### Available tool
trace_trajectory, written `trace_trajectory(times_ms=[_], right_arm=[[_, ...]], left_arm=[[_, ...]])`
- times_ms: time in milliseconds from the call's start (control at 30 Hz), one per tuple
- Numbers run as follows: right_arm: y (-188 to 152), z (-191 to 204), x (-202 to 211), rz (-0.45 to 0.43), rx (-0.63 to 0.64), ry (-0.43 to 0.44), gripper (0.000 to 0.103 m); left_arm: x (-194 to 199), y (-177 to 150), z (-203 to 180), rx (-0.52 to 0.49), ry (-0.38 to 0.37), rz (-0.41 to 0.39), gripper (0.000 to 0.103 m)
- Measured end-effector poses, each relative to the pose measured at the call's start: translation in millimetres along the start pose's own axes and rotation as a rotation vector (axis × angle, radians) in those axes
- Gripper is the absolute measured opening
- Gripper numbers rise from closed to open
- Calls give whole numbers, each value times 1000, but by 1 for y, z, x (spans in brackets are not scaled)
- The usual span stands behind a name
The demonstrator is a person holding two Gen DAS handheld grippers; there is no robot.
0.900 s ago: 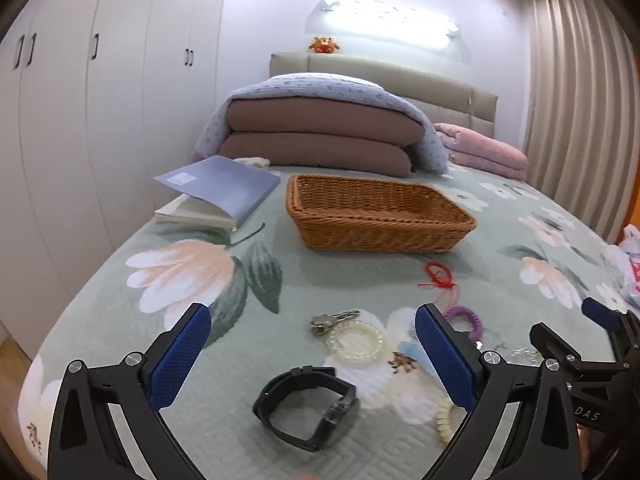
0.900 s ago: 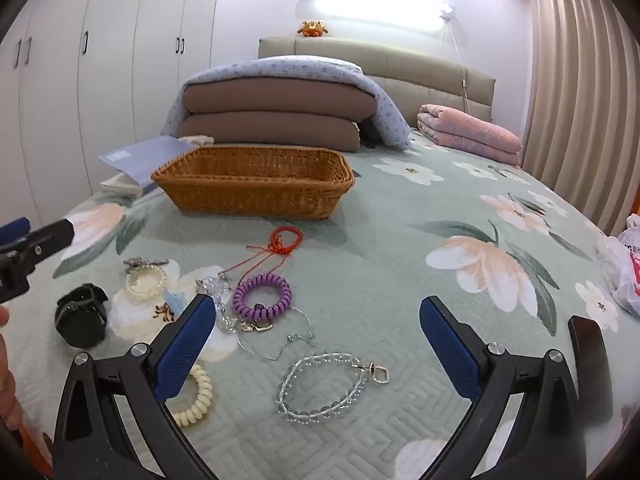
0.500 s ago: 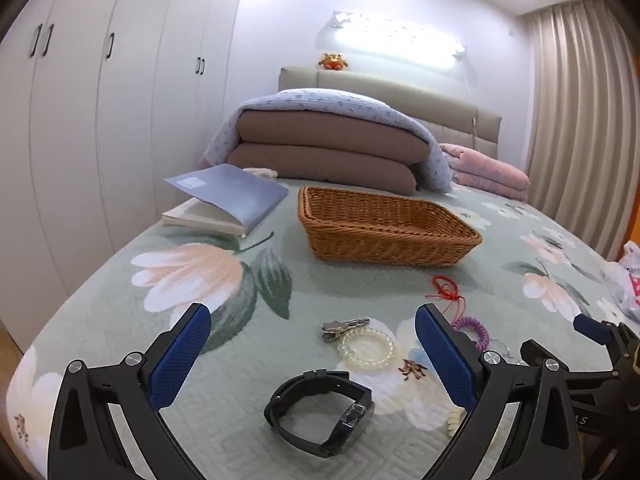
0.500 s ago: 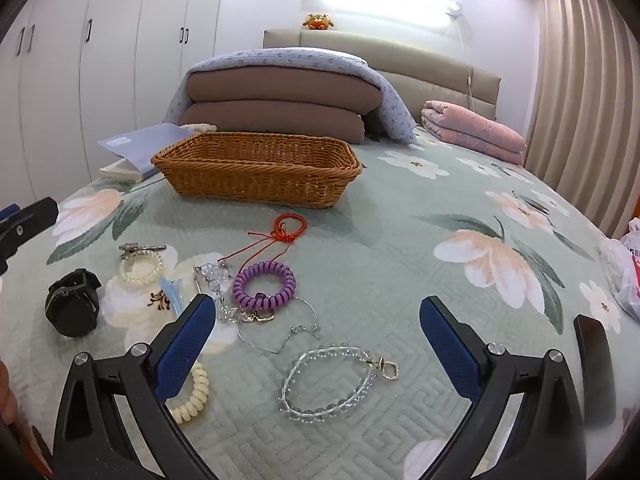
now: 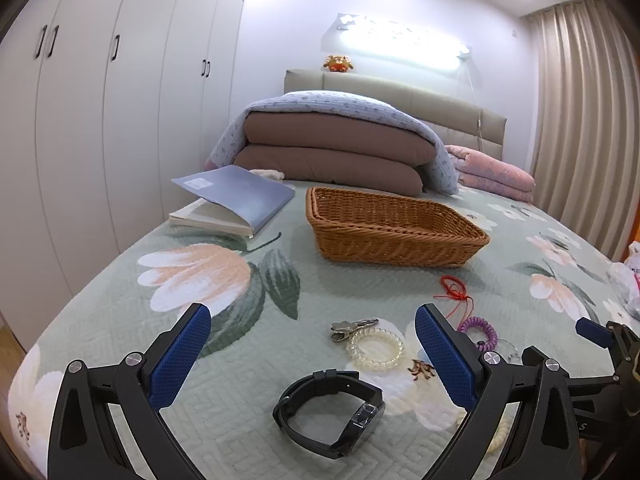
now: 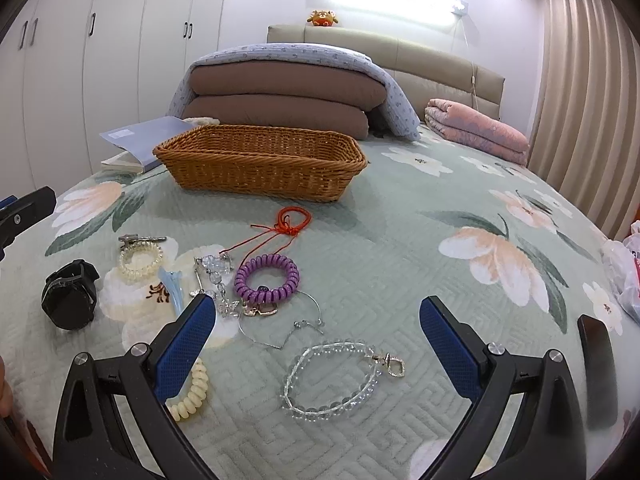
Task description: Organize jewelry
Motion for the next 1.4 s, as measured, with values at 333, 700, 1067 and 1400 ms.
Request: trace_trajectory(times_ms=[333,700,1067,1400], right_arm=[[-1,-1,-3,9,-9,6,103],[-3,0,-7,23,-9,12,103],[-3,0,-7,24,-10,13,103],[-3,1,-8,24,-10,13,103]], left_arm=[[-4,1,5,18,0,7,102],[-5,-2,5,30,-6,21,102],[-5,-4,5,30,-4,23,102],[-5,-4,7,29,-8,22,102]])
Point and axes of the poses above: each gripper's, at about its wrist camera, not at the fingertips, and x roughly against the way its jaws point, z to its left, y to its top, the point moved 4 cm from there along -x, roughly the way its jaws point, and after that the axes turned 7 degrees about x, right-handed, at the moved point
